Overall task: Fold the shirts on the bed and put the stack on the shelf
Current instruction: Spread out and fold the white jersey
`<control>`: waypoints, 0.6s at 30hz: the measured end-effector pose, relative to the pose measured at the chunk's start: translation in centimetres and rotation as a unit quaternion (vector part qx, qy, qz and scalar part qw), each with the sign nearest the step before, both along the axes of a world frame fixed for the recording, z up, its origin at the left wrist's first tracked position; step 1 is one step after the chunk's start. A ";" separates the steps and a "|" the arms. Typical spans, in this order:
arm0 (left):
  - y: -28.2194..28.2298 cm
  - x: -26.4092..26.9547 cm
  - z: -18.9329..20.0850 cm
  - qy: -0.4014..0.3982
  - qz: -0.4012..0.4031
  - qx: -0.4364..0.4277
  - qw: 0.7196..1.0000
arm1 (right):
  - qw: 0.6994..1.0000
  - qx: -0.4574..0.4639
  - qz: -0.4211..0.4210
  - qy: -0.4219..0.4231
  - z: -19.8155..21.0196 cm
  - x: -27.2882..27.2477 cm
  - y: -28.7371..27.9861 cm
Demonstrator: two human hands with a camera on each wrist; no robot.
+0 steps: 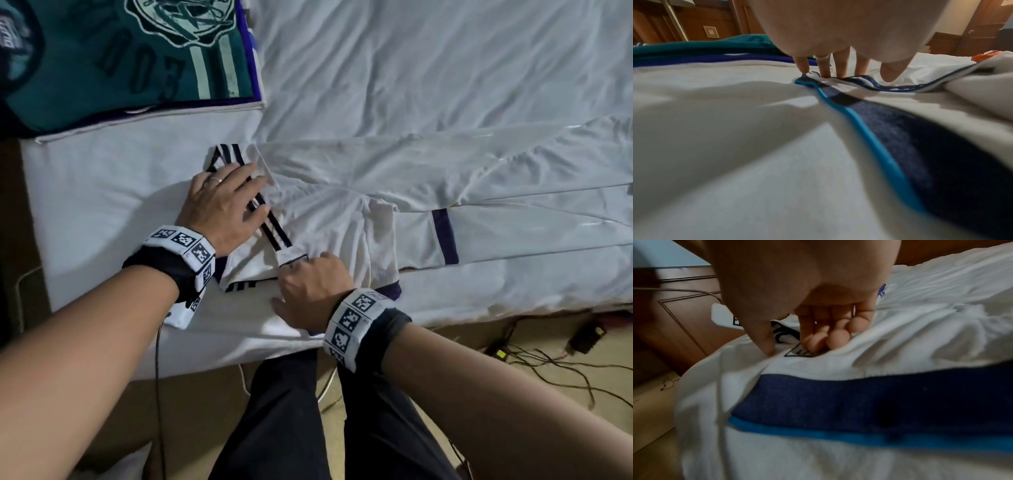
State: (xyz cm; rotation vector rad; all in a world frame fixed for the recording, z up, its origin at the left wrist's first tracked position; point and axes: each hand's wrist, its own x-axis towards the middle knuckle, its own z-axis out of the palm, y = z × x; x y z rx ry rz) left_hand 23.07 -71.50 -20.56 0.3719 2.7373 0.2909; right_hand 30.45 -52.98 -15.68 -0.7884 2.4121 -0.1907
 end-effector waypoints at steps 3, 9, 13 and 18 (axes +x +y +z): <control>-0.2 -0.1 -0.1 -0.021 0.002 0.008 1.000 | 1.000 0.014 -0.011 -0.007 0.2 -0.2 0.0; 0.4 -0.5 0.4 -0.015 0.001 -0.011 1.000 | 0.983 0.000 -0.132 -0.124 2.0 -3.4 3.3; 0.6 -1.4 1.0 -0.001 -0.008 -0.028 1.000 | 0.963 -0.008 -0.230 -0.140 2.8 -8.4 8.0; 1.0 -3.0 1.6 0.016 0.050 -0.005 0.999 | 0.945 0.009 -0.313 -0.093 1.8 -14.7 12.7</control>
